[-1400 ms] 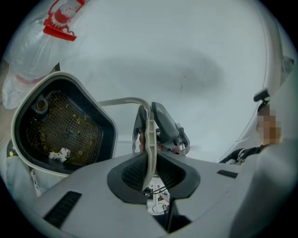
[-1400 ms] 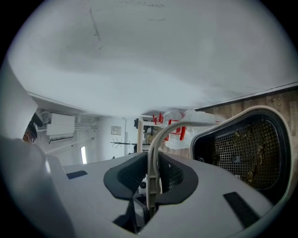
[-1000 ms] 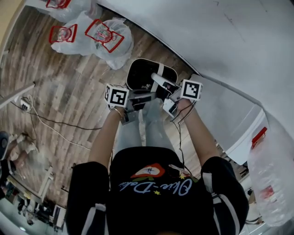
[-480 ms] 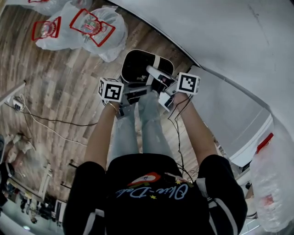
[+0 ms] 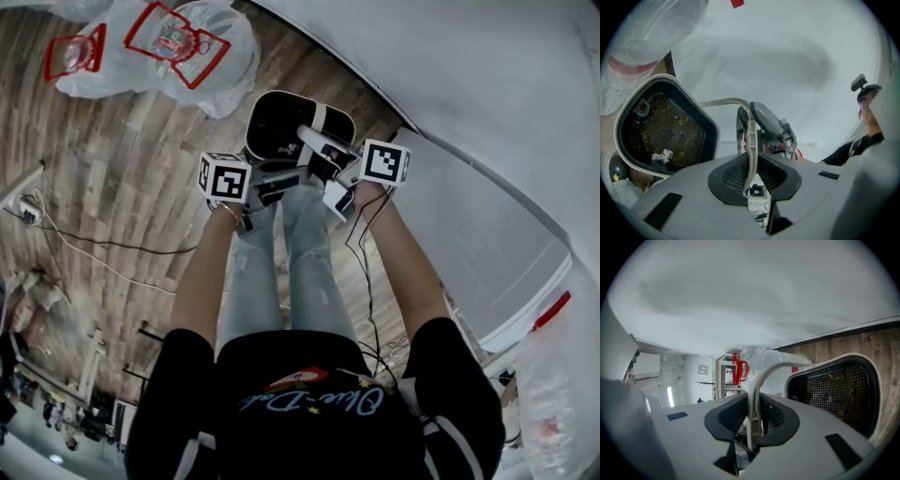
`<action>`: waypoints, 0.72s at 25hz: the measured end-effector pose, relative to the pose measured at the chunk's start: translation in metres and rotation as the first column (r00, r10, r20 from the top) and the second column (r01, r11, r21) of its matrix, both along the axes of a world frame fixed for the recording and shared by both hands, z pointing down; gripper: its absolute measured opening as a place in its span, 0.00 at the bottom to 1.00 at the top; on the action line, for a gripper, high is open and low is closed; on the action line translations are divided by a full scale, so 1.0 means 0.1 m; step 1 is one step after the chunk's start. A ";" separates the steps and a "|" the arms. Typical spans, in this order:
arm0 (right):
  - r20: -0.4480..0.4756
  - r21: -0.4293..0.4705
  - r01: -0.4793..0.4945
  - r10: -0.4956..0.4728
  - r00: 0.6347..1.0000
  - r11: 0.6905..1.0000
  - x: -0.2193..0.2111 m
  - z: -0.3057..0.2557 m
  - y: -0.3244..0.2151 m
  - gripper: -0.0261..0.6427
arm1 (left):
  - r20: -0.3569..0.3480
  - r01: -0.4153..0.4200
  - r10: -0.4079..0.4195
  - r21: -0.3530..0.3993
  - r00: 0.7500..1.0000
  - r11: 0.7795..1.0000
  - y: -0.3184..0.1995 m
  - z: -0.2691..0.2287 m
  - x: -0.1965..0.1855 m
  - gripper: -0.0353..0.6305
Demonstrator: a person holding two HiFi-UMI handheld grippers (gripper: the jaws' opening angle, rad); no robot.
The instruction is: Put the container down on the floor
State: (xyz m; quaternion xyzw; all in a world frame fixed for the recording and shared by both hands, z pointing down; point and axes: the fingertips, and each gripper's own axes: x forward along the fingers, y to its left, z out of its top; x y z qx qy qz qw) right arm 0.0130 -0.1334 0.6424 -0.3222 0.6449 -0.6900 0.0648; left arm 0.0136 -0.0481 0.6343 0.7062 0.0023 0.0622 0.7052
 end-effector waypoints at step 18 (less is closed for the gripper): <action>-0.033 -0.072 -0.059 0.057 0.998 0.996 0.15 0.75 0.22 0.13 | 0.056 -0.093 0.091 0.028 0.994 0.995 0.19 0.74 0.10 0.13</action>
